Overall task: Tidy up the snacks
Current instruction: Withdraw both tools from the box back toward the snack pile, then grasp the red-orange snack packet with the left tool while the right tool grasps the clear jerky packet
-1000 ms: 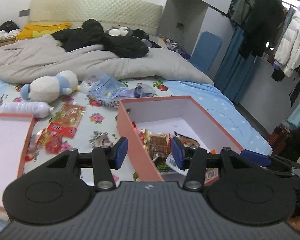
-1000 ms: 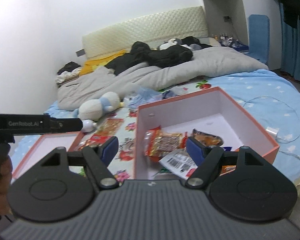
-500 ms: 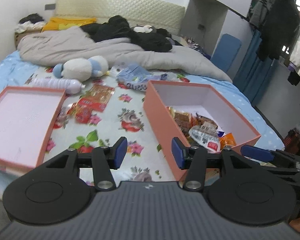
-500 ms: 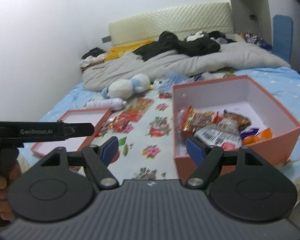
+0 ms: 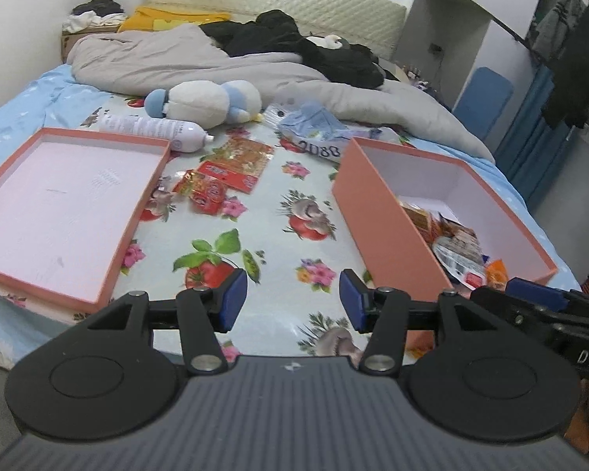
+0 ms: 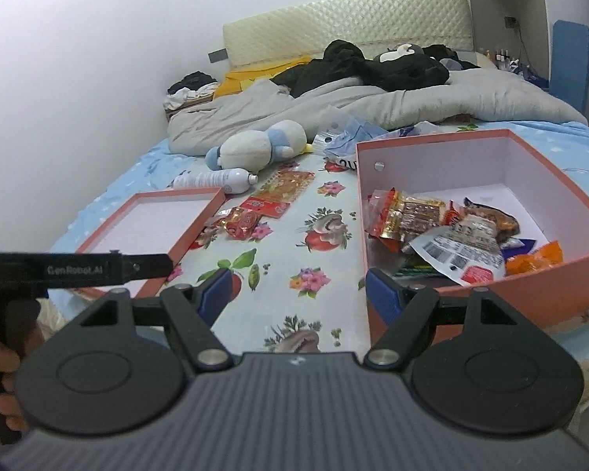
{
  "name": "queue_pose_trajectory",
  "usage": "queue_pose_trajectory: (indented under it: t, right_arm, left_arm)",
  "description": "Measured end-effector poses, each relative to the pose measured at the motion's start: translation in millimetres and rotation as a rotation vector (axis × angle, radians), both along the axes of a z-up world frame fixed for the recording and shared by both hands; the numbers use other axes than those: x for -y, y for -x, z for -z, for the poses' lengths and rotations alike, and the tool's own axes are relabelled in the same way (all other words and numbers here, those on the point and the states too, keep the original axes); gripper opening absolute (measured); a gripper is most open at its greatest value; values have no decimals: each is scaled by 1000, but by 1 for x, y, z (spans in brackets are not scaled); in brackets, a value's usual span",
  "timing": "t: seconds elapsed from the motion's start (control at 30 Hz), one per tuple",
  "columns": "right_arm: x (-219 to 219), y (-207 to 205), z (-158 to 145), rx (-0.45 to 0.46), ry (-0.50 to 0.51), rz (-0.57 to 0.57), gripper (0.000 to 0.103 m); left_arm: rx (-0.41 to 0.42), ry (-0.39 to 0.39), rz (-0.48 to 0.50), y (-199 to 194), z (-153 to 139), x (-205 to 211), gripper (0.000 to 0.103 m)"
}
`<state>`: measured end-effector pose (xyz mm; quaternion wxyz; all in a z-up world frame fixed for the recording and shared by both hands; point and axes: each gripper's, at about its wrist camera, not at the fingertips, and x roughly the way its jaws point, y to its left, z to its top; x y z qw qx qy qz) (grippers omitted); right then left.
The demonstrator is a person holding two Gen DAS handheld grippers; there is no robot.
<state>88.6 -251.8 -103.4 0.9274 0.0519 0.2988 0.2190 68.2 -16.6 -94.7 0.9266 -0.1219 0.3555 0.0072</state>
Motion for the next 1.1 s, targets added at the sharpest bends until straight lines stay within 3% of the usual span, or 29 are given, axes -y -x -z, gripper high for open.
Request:
queue_pose_trajectory:
  t: [0.2, 0.27, 0.47, 0.73, 0.83, 0.93, 1.1]
  right_arm:
    - [-25, -35, 8, -15, 9, -45, 76]
    - [-34, -48, 12, -23, 13, -60, 76]
    - [-64, -99, 20, -50, 23, -119, 76]
    - [-104, -186, 30, -106, 62, -187, 76]
    - [-120, -222, 39, -128, 79, -208, 88]
    - [-138, -251, 51, -104, 129, -243, 87]
    - [-159, -311, 73, -147, 146, -216, 87]
  left_arm:
    - [-14, -2, -25, -35, 21, -28, 58]
    - [-20, -10, -31, -48, 30, -36, 65]
    - [-21, -49, -54, -92, 61, -57, 74]
    - [9, -86, -51, -155, 94, -71, 81]
    - [17, -140, -50, -175, 100, -72, 84]
    - [6, -141, -35, -196, 104, -77, 85]
    - [0, -175, -14, -228, 113, -83, 85]
